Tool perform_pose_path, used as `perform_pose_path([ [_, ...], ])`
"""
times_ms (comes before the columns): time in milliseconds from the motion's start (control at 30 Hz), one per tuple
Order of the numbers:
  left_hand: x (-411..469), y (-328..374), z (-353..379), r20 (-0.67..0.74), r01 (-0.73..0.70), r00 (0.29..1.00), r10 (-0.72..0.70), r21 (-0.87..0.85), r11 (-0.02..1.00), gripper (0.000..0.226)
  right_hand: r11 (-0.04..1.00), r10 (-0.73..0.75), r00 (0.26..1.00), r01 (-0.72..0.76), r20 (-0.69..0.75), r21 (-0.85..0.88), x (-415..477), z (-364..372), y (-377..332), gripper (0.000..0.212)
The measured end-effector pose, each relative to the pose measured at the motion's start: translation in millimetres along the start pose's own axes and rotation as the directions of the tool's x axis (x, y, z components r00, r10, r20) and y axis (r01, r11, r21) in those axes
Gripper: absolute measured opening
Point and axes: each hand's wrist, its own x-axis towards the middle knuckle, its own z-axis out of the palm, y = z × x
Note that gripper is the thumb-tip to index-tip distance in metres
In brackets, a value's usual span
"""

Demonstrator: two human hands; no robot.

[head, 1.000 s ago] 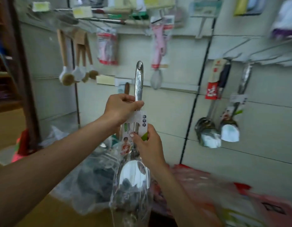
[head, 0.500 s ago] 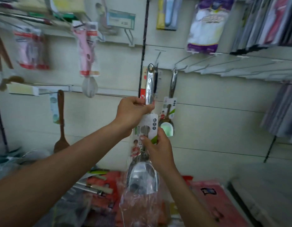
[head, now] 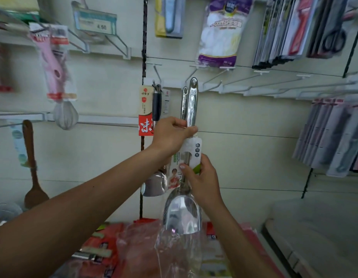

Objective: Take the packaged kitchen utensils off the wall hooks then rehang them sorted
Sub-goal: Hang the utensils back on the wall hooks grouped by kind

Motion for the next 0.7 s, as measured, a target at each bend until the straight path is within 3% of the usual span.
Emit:
perform_pose_path([
  [467,20.9,-13.4,14.0,-0.020,-0.011,1.000,0.011,-0.031,0.999,0.031,1.000,-0.006,1.000,0.006,0.029,-0.009,23.0,-5.6,16.5,0.020],
  [700,20.3,-18.4,11.4,-0.018,-0.020,1.000,0.019,-0.049,0.999,0.020,1.000,-0.007,0.998,0.008,0.063,-0.014,26.6,-5.5,24.5,0.023],
])
